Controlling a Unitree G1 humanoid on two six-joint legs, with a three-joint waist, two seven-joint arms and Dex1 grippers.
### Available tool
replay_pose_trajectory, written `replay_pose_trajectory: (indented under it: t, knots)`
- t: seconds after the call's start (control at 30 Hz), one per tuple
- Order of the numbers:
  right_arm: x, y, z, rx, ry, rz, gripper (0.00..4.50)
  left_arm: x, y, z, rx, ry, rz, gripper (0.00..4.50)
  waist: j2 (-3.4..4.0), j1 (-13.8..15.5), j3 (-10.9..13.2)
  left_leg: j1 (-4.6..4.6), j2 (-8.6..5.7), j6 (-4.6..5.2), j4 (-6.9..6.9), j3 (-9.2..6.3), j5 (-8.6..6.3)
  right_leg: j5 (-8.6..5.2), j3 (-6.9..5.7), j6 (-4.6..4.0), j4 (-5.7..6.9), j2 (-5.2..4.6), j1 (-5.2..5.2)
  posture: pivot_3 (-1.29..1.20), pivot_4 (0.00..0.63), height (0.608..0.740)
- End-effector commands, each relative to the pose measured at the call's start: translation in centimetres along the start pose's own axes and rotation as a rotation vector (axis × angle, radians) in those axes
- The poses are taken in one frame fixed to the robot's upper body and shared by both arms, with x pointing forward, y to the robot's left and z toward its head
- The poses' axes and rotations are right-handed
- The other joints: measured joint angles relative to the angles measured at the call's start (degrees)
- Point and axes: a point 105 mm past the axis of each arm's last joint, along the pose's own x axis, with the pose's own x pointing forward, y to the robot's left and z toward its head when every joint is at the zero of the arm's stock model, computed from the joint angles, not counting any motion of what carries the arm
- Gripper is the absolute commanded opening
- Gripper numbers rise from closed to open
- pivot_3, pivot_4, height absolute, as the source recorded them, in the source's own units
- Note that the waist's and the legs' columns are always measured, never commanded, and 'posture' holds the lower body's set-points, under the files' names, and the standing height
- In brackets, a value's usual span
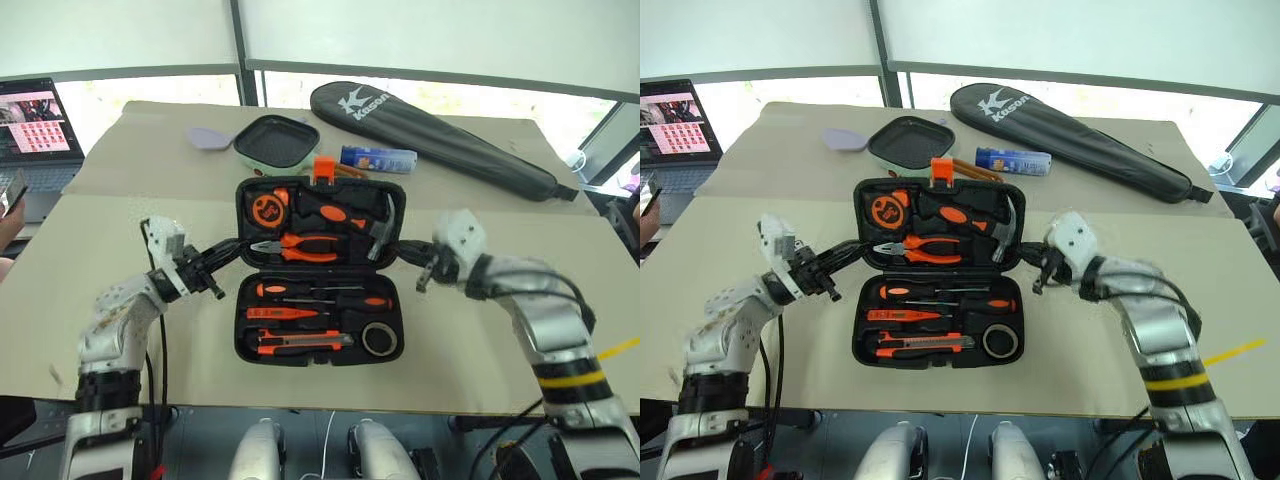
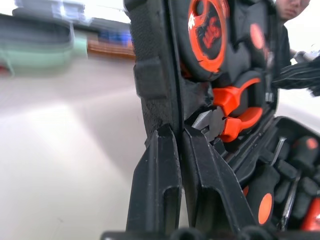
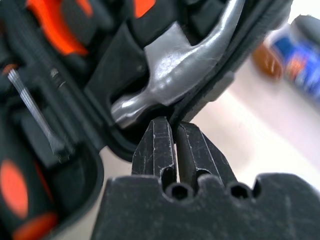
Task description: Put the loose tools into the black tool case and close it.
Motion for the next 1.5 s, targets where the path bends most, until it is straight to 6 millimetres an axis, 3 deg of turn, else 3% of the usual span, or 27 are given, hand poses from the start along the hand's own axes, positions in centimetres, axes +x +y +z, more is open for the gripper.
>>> replay_pose_trajectory:
  t: [0.03,0.1,0.17,0.27,0.43,0.47,0.53,0.6,0.63,0.7,0.73,0.77,0.87,0.93,1.0,1.1,1.23,1.5]
  knots:
    - [-1.2,1.9,-0.5,-0.267,-0.044,0.029,0.00,-1.4,-2.2,0.0,0.342,0.026,-0.107,0.07,0.00,-0.04,0.00,0.01,-0.02,0.00,0.00,0.02,0.00,0.00,0.00,0.00,0.00,-0.02,0.01,0.00,0.150,0.740]
    - [-1.8,2.8,-2.4,-0.348,-0.002,0.048,0.00,-2.5,-3.6,-1.9,0.344,0.074,-0.179,0.07,0.01,-0.06,-0.01,0.25,-0.05,0.00,0.00,0.05,0.00,0.00,0.00,0.01,0.00,-0.05,0.23,0.00,0.150,0.740]
    - [-2.6,3.1,-4.1,-0.396,0.038,0.039,0.00,-3.6,-4.8,-3.4,0.377,0.129,-0.261,0.60,0.01,-0.06,-0.04,1.01,-0.09,0.11,-0.16,0.21,-0.08,-0.03,0.02,0.06,-0.11,-0.16,0.93,0.00,0.150,0.740]
    - [-4.2,3.6,-5.3,-0.406,0.058,0.055,1.00,-5.5,-3.6,-4.2,0.429,0.164,-0.194,1.56,0.03,0.42,-0.04,2.08,-0.08,0.16,-0.45,0.21,-0.12,-0.11,-0.06,0.09,-0.59,-0.28,2.13,0.00,0.150,0.740]
    - [-6.3,3.1,-5.6,-0.432,0.084,-0.003,2.68,-8.4,-0.6,-4.3,0.428,0.249,-0.059,3.38,-0.02,0.01,-0.02,2.18,-0.02,0.19,-0.46,0.25,-0.12,-0.17,-0.04,0.11,-0.56,-0.35,2.16,0.00,0.150,0.740]
    - [-7.1,2.7,-5.8,-0.383,0.104,-0.042,3.05,-8.8,0.0,-4.2,0.404,0.265,-0.033,3.43,-0.02,-0.08,-0.02,2.19,0.00,0.19,-0.46,0.24,-0.12,-0.17,-0.05,0.11,-0.55,-0.32,2.17,0.00,0.150,0.740]
    - [-8.5,2.4,-5.9,-0.261,0.128,-0.083,3.05,-9.2,0.5,-4.3,0.373,0.294,-0.013,3.43,-0.02,-0.10,-0.02,2.21,0.02,0.19,-0.53,0.22,-0.12,-0.17,-0.05,0.11,-0.54,-0.30,2.20,0.00,0.150,0.740]
    - [-9.3,3.6,-5.2,-0.146,0.118,-0.037,3.05,-8.7,1.0,-4.0,0.333,0.282,0.014,3.43,0.01,0.07,-0.02,2.21,0.01,0.20,-0.56,0.22,-0.13,-0.17,-0.05,0.11,-0.54,-0.33,2.20,0.00,0.150,0.740]
    - [-9.5,4.6,-4.7,-0.076,0.107,0.013,2.79,-8.1,1.1,-3.7,0.326,0.272,0.010,3.43,0.01,0.07,-0.01,2.20,0.01,0.20,-0.59,0.20,-0.13,-0.17,-0.05,0.11,-0.55,-0.36,2.21,0.00,0.150,0.740]
    - [-9.6,7.2,-3.3,0.004,0.087,0.149,2.42,-6.4,1.6,-3.1,0.306,0.253,0.021,2.91,0.00,0.22,-0.01,2.22,0.03,0.20,-0.58,0.17,-0.14,-0.17,-0.05,0.11,-0.56,-0.35,2.24,0.00,0.150,0.740]
    - [-9.6,8.1,-2.9,0.041,0.089,0.197,2.04,-5.8,1.7,-2.9,0.295,0.244,0.017,2.77,-0.01,0.33,-0.01,2.22,0.02,0.21,-0.57,0.15,-0.13,-0.16,-0.07,0.12,-0.54,-0.35,2.27,0.00,0.150,0.740]
    - [-9.5,9.5,-2.4,0.071,0.094,0.266,1.71,-4.8,1.8,-2.8,0.274,0.243,0.006,2.36,-0.03,0.35,-0.02,2.23,0.03,0.21,-0.55,0.13,-0.13,-0.16,-0.10,0.13,-0.54,-0.32,2.30,0.00,0.150,0.740]
    - [-9.2,11.6,-1.7,0.130,0.114,0.372,0.79,-3.2,1.5,-2.9,0.243,0.261,-0.047,1.50,-0.07,0.21,-0.06,2.27,0.05,0.20,-0.50,0.13,-0.13,-0.16,-0.10,0.13,-0.55,-0.26,2.35,0.00,0.150,0.740]
    - [-7.8,12.7,-1.2,0.151,0.115,0.407,0.01,-1.7,0.4,-3.8,0.213,0.329,-0.167,0.75,-0.09,-0.13,-0.06,2.27,0.04,0.20,-0.51,0.16,-0.13,-0.16,-0.09,0.13,-0.56,-0.25,2.33,0.00,0.150,0.740]
    - [-6.8,13.2,-1.7,0.111,0.153,0.433,0.00,-1.0,-0.3,-4.4,0.192,0.386,-0.247,0.10,-0.12,-0.24,-0.06,2.24,-0.04,0.20,-0.51,0.17,-0.14,-0.16,-0.08,0.13,-0.58,-0.17,2.30,0.00,0.150,0.740]
    - [-6.3,13.4,-3.1,0.079,0.249,0.442,0.00,-0.9,-0.2,-4.9,0.171,0.448,-0.273,0.04,-0.12,-0.29,-0.06,2.13,-0.05,0.20,-0.51,0.19,-0.14,-0.17,-0.04,0.12,-0.57,-0.13,2.13,0.00,0.150,0.740]
    - [-4.1,13.3,-1.7,0.079,0.175,0.432,0.00,-0.9,0.0,-5.1,0.149,0.486,-0.286,0.04,-0.43,-0.47,-0.04,1.95,0.13,0.20,-0.48,0.15,-0.13,-0.10,-0.01,0.01,-0.52,0.12,1.90,0.00,0.150,0.740]
    - [1.6,10.6,-0.5,0.092,0.090,0.279,0.00,-1.4,-1.0,-5.2,0.039,0.462,-0.277,0.04,-0.43,-0.89,-0.02,1.84,0.32,0.15,-0.43,0.02,-0.08,0.01,0.14,-0.21,-0.35,0.49,1.57,0.00,0.150,0.740]
